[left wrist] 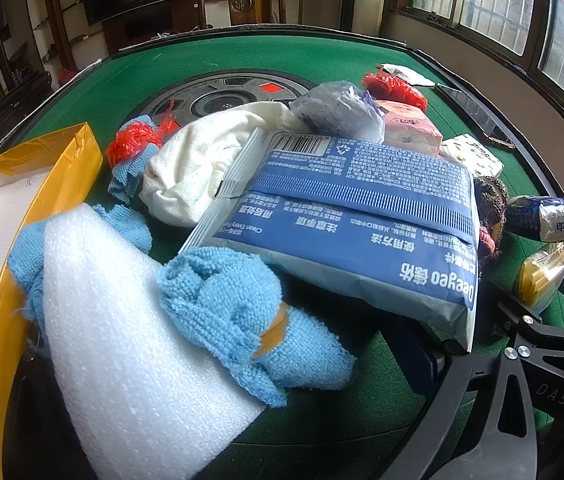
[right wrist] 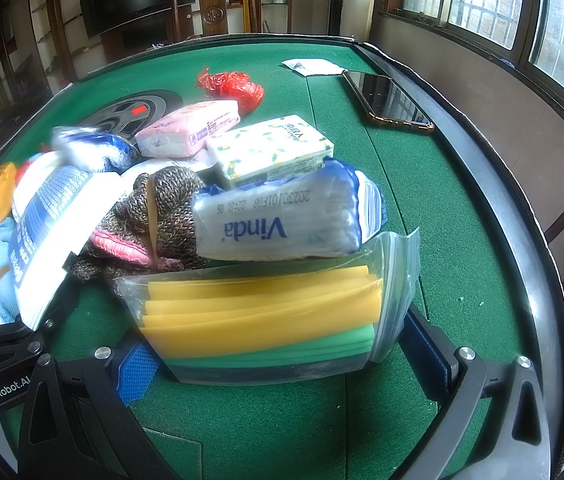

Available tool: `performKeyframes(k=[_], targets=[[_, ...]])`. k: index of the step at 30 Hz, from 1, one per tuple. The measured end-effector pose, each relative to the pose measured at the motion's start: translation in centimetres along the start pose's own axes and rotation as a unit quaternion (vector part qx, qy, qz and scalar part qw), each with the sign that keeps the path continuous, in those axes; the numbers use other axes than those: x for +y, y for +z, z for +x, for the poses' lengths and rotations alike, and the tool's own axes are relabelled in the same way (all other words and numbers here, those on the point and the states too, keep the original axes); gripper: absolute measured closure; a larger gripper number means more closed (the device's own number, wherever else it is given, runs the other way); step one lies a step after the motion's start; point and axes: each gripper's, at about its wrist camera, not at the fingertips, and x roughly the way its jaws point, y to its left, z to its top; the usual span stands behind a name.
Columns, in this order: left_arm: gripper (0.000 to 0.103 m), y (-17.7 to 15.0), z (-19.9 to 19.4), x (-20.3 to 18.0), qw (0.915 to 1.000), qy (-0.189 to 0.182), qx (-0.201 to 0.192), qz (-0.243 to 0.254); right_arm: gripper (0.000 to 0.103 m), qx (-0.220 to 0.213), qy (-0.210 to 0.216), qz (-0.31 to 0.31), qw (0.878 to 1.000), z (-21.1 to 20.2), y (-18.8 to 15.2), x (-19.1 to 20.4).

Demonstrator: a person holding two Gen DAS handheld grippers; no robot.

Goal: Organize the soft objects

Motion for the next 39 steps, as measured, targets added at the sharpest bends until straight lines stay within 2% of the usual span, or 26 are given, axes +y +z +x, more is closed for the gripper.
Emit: performKeyframes(k=[20,23,33,37,39], targets=[[0.0,0.0,0.0,0.0,1.0,-0.004,0.002,0.005,0.001,0.002,0.008,-0.009,1.0,0.1,0.2,0.0],[0.0,0.0,-0.1,0.2,0.9999,-0.008,0.006,0.011,0.001,0.011,0.021,-0.023,0.999,0.3,0.2,-0.4],[0.0,-0.2,-0.3,0.0,0.9992,-0.016,0.023,0.027,0.001,0.066,0.008,-0.012,0.998,-0.4,-0.2,0.1],[0.0,-0.3,-0.5,0.3,0.9984,-0.032,0.027,0.038,0.001,0.081,0.004,0.0,0.997,-1.3,-0.9,-0.3],[0.0,-0.4,-0.9,0.8,0.9975,-0.055,0.027,0.036,0.001,0.069,0.001,0.011,0.998,-2.9,-1.6,-0.9]])
